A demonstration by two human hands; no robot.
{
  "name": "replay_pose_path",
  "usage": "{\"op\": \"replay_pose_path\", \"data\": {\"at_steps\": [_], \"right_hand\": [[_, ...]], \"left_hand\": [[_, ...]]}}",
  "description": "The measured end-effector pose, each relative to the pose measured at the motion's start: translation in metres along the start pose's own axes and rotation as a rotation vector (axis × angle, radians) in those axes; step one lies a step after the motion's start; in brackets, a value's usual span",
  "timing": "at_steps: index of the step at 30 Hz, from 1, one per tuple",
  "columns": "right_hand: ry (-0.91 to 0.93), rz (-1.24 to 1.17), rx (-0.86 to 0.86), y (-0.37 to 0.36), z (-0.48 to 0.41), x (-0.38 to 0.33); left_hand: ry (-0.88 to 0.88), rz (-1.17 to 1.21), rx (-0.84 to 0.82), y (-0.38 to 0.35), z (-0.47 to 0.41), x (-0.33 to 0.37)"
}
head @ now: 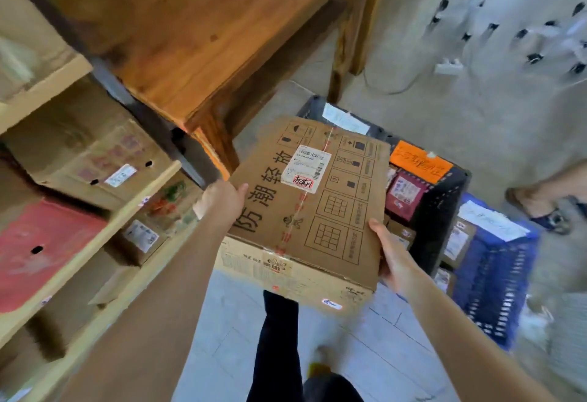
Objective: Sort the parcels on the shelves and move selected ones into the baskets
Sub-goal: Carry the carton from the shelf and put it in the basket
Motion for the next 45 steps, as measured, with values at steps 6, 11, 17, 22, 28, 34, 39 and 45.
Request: {"op": "replay_pose_path", "data": {"at_steps": [6,11,17,22,28,34,39,45], "right_hand": [[0.002,-0.094,0.079,-0.017,-0.124,-0.074],[-0.029,-0.136,0.14,-0.044,-0.231,-0.109],[-0.045,-0.106,0.228,-0.057,-0.327,-0.109],[-0.039,-0.08,0.395,-0.059,-0.382,-0.1],[-0.056,0.007,0.598,-0.069,-0.426,-0.094],[-0.018,0.104,0.738,-0.079,-0.443,-0.093],[-0.074,0.233,0.605,-0.083,-0.436,-0.095],[-0.058,0.268,0.407,-0.1,-0.388,-0.111]], "left_hand": [[0.041,-0.002,0.038,-0.057,-0.145,0.064],[0.087,0.009,0.046,-0.109,-0.255,0.081],[0.104,0.053,0.003,-0.18,-0.343,0.079],[0.1,0.084,-0.012,-0.235,-0.377,0.081],[0.01,0.098,0.009,-0.272,-0.399,0.084],[-0.136,0.055,-0.044,-0.287,-0.406,0.08],[-0.244,0.019,-0.272,-0.288,-0.383,0.078],[-0.102,0.161,-0.398,-0.26,-0.322,0.079]]}}
Point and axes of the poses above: each hand's wrist, its own z-axis away from the middle knuckle, its own y-axis out of the back of the hand, x = y × z, the point moved 1 cm from there along -z, towards the middle knuckle, and after that the axes turned 6 degrees about -y, right-handed, at the moved point
